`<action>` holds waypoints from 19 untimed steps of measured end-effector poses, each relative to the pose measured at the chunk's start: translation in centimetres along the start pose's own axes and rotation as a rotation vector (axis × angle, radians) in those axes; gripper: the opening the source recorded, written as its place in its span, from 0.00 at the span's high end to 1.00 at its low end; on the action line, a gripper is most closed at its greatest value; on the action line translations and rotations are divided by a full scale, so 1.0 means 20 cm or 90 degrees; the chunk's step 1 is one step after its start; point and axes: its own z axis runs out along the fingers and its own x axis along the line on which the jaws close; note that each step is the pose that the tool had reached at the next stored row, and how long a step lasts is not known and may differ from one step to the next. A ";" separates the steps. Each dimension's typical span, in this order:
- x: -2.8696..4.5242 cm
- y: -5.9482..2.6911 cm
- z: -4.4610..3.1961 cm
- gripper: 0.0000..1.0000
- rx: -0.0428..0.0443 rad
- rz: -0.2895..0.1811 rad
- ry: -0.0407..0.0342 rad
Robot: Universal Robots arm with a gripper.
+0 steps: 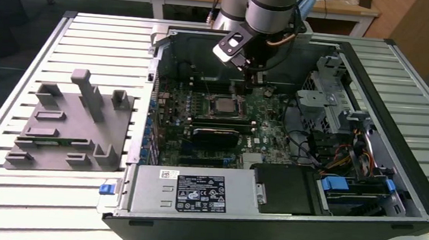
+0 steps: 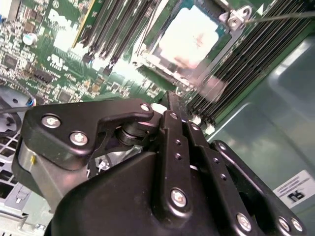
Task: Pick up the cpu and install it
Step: 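Close the cpu cover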
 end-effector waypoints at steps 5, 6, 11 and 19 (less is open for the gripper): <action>0.003 -0.048 0.000 0.89 -0.0001 0.000 0.0000; 0.003 -0.056 0.000 0.89 -0.0001 0.000 0.0001; 0.005 -0.095 0.001 0.89 -0.0001 0.000 0.0001; 0.009 -0.169 0.018 0.89 -0.0001 0.000 0.0001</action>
